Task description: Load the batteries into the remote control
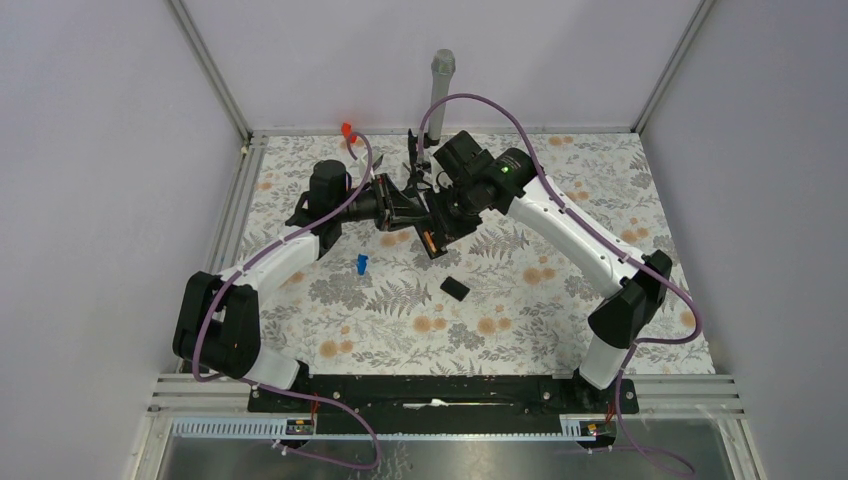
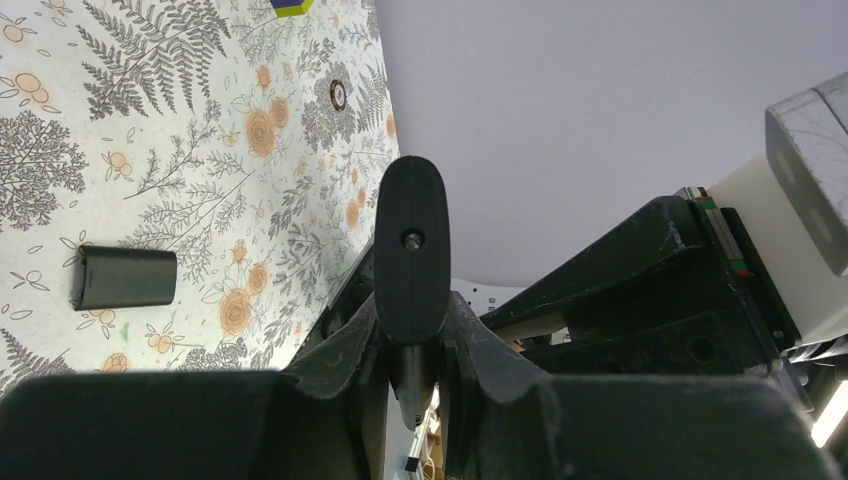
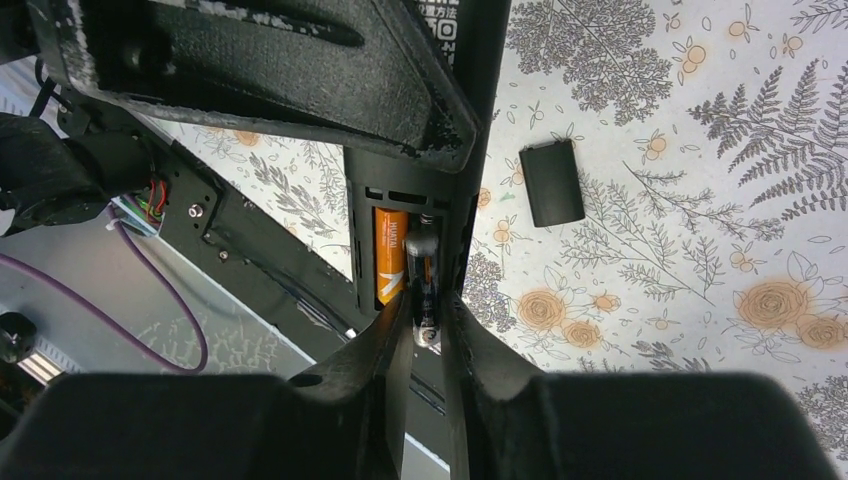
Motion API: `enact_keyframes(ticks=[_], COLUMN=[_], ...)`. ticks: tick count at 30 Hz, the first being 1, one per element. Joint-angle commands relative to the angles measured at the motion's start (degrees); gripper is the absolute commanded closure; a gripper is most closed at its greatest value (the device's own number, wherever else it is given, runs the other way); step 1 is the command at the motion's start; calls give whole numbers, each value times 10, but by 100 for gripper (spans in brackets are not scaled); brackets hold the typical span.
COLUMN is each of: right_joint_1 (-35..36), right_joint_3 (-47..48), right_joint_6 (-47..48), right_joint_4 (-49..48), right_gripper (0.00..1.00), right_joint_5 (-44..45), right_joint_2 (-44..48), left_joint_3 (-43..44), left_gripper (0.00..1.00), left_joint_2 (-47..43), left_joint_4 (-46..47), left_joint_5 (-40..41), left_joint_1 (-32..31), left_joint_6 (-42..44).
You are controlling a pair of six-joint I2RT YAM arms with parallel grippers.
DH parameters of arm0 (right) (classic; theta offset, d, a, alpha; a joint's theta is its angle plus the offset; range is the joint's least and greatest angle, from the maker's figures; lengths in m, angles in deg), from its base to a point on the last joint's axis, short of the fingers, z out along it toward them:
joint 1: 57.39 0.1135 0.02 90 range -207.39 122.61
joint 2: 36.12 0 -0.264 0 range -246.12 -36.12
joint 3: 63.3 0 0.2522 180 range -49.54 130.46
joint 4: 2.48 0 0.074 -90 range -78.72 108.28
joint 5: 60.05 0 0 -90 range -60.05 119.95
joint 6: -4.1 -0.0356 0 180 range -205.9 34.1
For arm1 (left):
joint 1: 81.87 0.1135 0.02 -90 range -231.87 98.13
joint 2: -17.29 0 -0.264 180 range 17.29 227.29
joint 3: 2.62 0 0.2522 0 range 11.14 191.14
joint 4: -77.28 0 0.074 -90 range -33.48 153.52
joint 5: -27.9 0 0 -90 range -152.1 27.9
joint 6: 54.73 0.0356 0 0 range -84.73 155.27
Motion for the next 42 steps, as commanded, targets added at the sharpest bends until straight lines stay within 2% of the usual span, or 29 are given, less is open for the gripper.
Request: enact_keyframes(ticks=[1, 10, 18, 21, 28, 32, 38, 42], right_joint_1=[7, 7, 7, 7, 4, -7, -26, -30], right_joint_3=[25, 26, 40, 40, -13, -61, -200, -235], right_joint_6=[9, 4, -26, -41, -95, -143, -228, -258], right_joint_4=[14, 10, -8, -35, -152, -237, -450, -509], right_gripper=[75, 69, 68, 61, 43, 38, 40, 29], right_joint_5=[24, 16, 37, 34, 22, 49, 68, 97], right_joint_2=[-4, -2, 11, 31, 106, 152, 243, 274], left_joint_3=[5, 10, 8, 12, 22, 11, 0, -3], left_gripper=[100, 100, 100, 100, 100, 100, 100, 100], left_joint_2=[4, 7, 7, 5, 6, 1, -18, -26], left_joint_4=[60, 62, 61, 62, 84, 194, 310, 364], left_joint_5=[-19, -15, -14, -15, -15, -20, -3, 19], left_joint_1=[-1, -1, -1, -1, 3, 14, 41, 52], left_joint_6=[-16, -18, -20, -24, -64, -148, -275, -355])
